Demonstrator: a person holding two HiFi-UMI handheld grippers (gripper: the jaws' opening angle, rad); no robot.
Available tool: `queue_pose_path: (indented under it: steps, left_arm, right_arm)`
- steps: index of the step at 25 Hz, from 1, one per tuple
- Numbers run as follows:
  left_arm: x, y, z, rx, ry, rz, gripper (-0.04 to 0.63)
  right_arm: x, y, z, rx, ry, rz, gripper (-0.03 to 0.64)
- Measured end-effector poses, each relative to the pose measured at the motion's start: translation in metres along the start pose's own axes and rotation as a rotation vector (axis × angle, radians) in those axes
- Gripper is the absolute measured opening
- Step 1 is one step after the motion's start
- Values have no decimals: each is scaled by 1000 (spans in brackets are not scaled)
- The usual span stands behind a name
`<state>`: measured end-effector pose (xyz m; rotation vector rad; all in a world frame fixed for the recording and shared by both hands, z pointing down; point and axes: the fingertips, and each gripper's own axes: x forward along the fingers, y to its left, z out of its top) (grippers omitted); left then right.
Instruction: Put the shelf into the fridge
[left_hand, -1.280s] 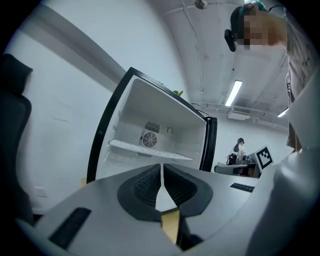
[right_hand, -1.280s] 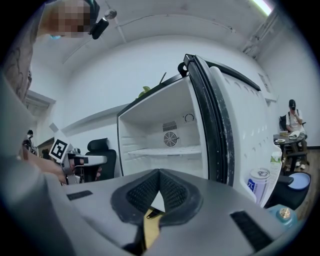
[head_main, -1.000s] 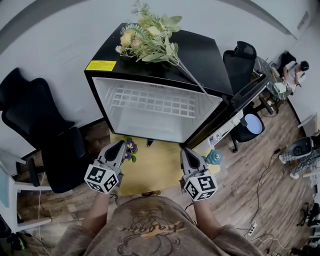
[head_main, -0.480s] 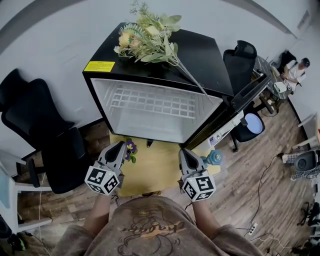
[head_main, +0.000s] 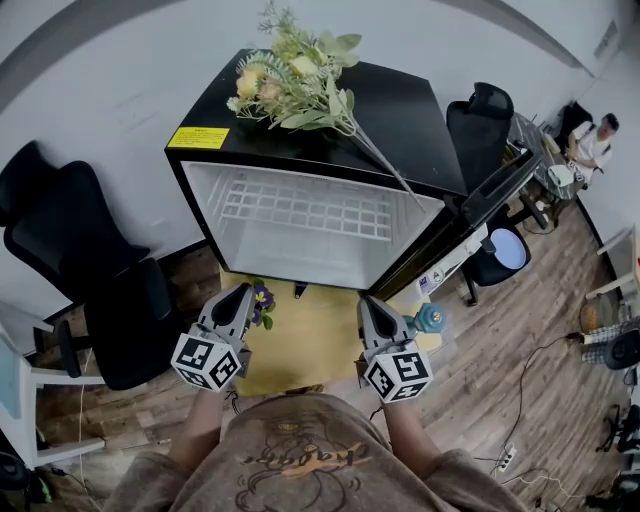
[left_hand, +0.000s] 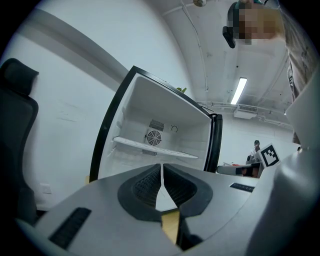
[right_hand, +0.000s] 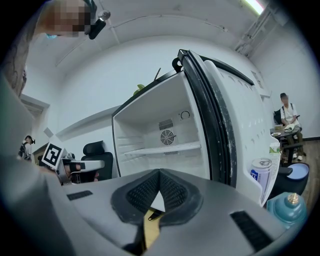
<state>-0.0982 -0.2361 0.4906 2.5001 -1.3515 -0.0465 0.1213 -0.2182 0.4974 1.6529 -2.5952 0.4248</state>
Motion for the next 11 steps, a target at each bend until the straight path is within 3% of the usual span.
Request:
queue_pose_path:
  steps: [11]
  left_arm:
    - [-2, 0, 1, -40, -14, 5, 41]
  right_arm:
    - [-1, 1, 2, 10, -5, -6, -9]
